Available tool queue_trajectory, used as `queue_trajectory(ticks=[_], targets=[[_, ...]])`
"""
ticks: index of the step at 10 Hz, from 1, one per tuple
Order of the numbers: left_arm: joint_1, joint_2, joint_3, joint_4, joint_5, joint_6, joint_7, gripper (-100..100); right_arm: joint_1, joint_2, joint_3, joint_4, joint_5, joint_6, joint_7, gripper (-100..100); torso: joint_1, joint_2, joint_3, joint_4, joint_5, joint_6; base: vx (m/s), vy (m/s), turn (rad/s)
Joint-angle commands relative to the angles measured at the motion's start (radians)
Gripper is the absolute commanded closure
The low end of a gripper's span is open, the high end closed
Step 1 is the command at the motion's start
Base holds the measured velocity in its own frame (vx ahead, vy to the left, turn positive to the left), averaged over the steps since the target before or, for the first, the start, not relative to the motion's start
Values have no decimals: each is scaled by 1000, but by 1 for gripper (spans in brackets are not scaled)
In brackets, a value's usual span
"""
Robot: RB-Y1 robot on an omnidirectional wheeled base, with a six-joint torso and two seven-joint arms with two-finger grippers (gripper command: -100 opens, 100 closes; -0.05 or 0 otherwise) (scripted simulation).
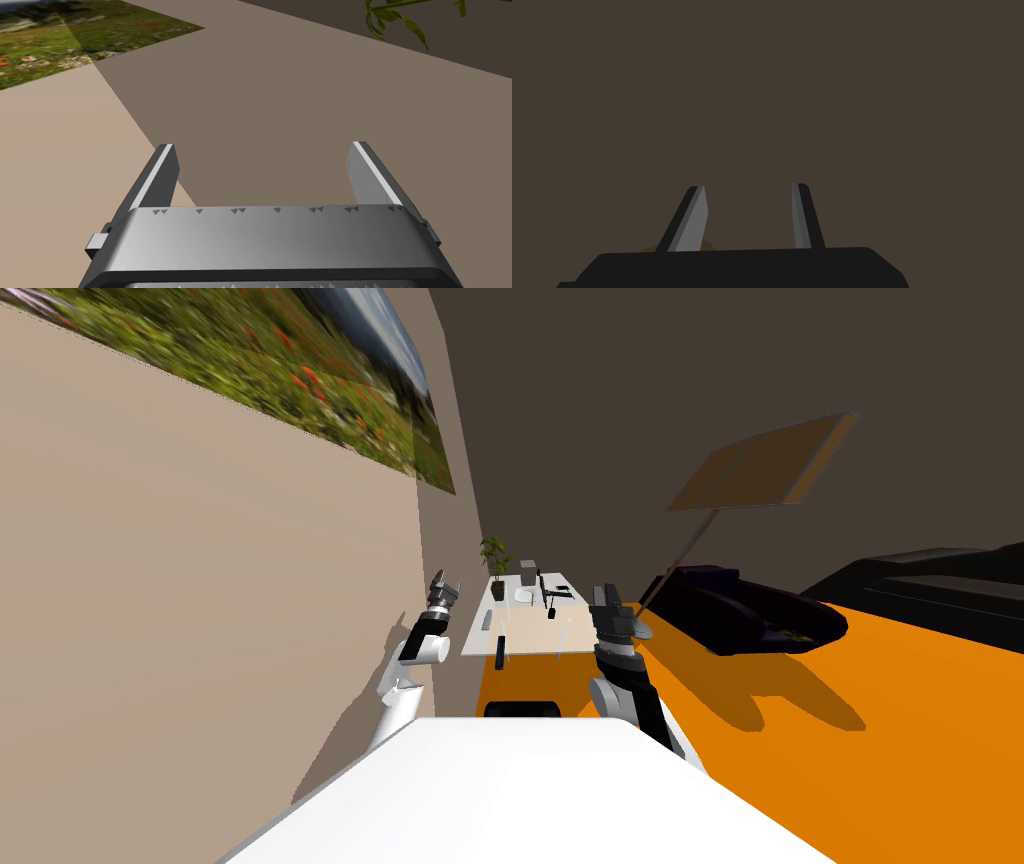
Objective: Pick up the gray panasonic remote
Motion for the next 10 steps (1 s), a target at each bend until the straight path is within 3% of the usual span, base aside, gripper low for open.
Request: queue_trajectory(ticks=[1, 2, 4, 5, 6, 7, 9, 10], targets=[[-16, 3, 6, 21, 2, 47, 22, -100, 0, 0, 0, 0, 0, 0, 0, 0, 0, 0, 0, 0, 0, 0, 1, -24, -36], [-51, 5, 15, 64, 4, 71, 61, -100, 0, 0, 0, 0, 0, 0, 0, 0, 0, 0, 0, 0, 0, 0, 0, -27, -67], [-51, 5, 15, 64, 4, 106, 61, -100, 0, 0, 0, 0, 0, 0, 0, 0, 1, 0, 0, 0, 0, 0, -3, -13, -11], [-85, 8, 25, 108, 7, 141, 103, -100, 0, 0, 0, 0, 0, 0, 0, 0, 1, 1, 0, 0, 0, 0, -3, -16, -65], [-85, 8, 25, 108, 7, 162, 103, -100, 0, 0, 0, 0, 0, 0, 0, 0, 1, 1, 0, 0, 0, 0, -3, -16, -33], [-117, 13, 35, 155, 10, 191, 148, -100, 0, 0, 0, 0, 0, 0, 0, 0, 1, 1, 0, 0, 0, 0, -1, -22, -65], [-117, 13, 35, 155, 10, 230, 148, -100, 0, 0, 0, 0, 0, 0, 0, 0, 1, 0, 0, 0, 0, 0, 2, -12, -8], [-149, 19, 44, 203, 13, 268, 196, -100, 0, 0, 0, 0, 0, 0, 0, 0, 1, 0, 0, 0, 0, -1, 3, -16, -56]])
